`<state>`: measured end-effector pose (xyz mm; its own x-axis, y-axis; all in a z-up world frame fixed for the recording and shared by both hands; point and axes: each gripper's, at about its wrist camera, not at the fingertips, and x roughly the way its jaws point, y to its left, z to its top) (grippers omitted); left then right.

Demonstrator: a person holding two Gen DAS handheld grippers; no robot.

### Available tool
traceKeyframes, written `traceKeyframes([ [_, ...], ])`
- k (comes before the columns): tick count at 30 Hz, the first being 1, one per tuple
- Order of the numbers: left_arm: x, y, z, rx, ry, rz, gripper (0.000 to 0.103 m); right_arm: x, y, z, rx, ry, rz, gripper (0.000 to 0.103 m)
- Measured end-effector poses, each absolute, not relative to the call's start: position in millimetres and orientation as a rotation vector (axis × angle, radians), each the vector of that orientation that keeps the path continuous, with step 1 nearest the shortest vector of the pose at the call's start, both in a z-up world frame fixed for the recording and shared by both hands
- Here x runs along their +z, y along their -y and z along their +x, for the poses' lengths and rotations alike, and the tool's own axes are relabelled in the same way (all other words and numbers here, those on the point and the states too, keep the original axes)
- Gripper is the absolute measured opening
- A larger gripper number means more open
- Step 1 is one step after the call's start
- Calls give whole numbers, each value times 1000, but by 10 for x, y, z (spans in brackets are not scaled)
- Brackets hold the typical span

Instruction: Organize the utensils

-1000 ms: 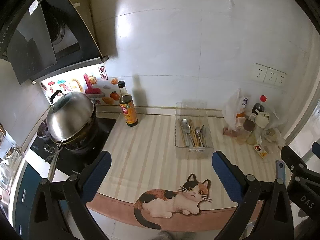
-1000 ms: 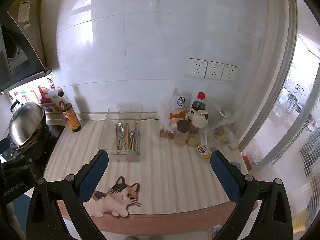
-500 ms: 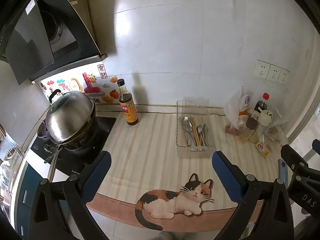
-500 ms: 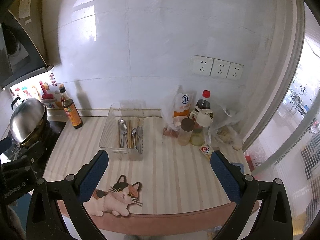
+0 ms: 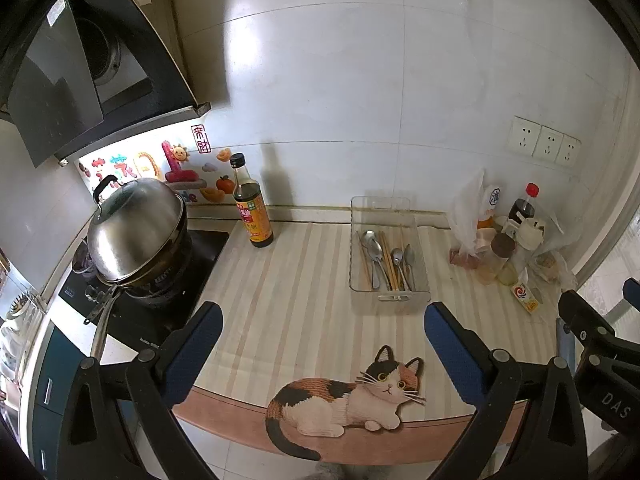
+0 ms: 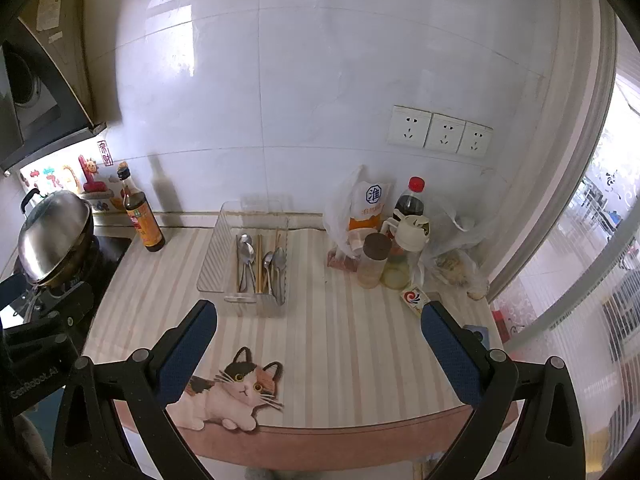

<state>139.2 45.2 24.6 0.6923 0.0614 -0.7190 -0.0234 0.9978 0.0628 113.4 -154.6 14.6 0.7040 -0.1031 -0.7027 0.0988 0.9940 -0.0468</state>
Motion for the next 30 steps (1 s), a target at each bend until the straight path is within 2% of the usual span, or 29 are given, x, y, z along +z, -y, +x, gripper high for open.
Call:
traceKeyframes([
  [30,215,-441,1392,47,-811,50,103,129,1554,1144,-108,-784,-6,103],
])
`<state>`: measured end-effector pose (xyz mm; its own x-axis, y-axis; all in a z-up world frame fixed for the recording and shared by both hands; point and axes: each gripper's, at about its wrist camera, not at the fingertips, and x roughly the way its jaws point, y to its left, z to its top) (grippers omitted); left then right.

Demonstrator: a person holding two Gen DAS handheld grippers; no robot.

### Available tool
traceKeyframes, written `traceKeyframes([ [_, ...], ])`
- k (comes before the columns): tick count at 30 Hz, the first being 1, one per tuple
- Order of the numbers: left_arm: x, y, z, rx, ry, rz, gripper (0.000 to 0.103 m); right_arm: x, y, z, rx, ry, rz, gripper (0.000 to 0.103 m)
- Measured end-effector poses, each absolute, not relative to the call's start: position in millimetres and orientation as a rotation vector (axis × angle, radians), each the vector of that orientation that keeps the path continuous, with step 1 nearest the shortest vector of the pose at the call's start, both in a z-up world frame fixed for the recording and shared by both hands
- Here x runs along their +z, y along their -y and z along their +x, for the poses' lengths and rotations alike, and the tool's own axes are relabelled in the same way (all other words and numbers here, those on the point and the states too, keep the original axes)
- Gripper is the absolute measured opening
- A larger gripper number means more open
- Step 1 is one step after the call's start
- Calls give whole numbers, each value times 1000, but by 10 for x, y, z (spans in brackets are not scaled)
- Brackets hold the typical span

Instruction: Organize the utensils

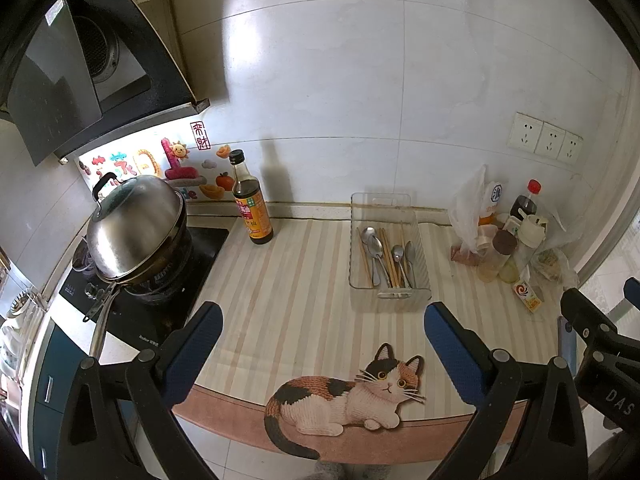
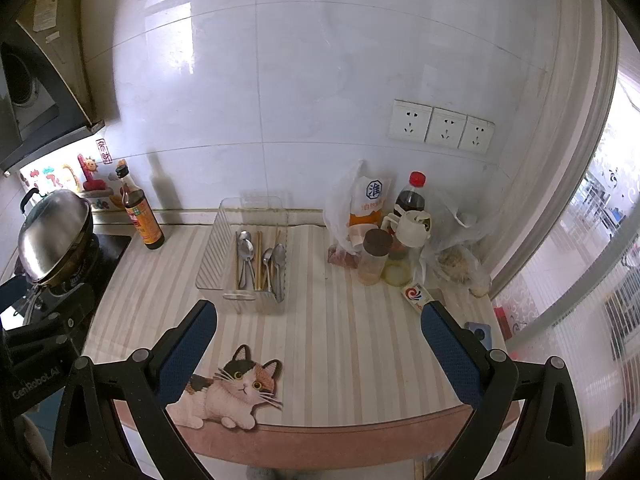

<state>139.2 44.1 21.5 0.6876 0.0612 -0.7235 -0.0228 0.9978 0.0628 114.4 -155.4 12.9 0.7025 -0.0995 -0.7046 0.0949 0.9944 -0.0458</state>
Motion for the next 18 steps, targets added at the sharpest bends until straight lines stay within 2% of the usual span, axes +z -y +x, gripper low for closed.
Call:
traceKeyframes([
  [18,205,-453,1394,43,-812,51,103,134,1563,1152,-107,-786,-6,103],
])
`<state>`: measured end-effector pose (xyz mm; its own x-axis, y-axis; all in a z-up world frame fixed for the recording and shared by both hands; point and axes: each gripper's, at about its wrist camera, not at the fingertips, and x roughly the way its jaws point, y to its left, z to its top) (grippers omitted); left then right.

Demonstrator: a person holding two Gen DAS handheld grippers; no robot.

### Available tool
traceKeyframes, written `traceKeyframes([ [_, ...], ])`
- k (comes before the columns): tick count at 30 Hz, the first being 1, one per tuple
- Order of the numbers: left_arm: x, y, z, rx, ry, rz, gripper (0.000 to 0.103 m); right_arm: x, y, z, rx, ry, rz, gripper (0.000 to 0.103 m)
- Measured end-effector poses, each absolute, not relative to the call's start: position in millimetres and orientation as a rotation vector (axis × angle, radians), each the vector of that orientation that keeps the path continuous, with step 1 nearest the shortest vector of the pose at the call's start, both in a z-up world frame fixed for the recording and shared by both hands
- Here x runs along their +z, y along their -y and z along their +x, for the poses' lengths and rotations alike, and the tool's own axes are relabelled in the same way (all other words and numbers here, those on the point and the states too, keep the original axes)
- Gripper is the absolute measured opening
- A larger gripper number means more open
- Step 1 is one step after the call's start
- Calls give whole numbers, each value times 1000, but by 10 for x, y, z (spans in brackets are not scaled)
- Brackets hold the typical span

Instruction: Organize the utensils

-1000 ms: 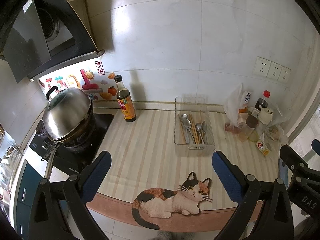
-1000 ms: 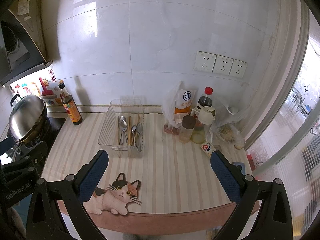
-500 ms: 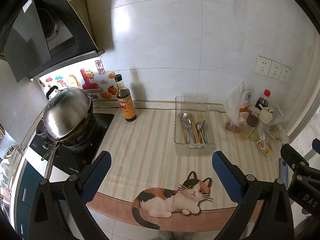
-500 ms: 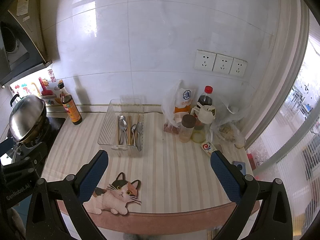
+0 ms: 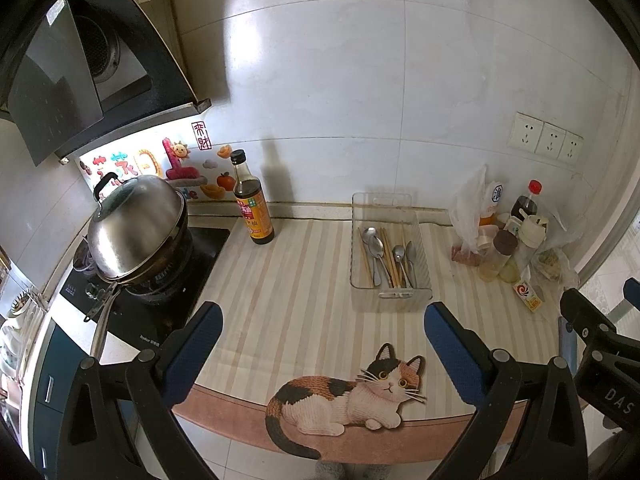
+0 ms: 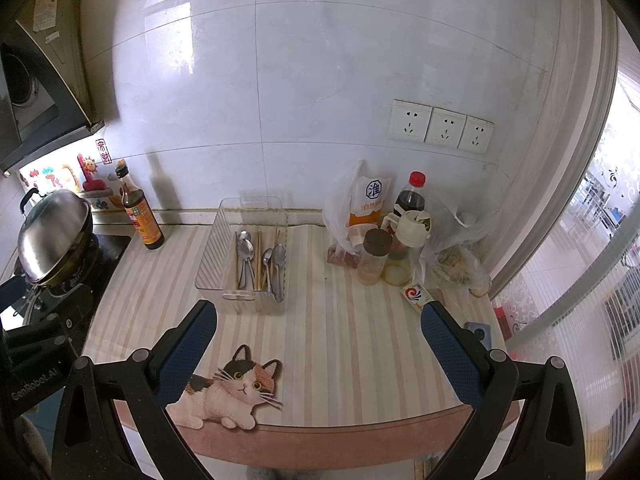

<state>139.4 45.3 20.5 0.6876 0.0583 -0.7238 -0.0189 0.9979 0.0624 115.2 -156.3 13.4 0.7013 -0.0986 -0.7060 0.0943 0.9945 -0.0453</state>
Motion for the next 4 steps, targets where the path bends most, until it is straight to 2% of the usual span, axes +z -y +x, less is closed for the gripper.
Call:
traceKeyframes([
  [4,207,-457,1395,38,-812,49,103,134,1566,1153,-107,-787,-5,103],
])
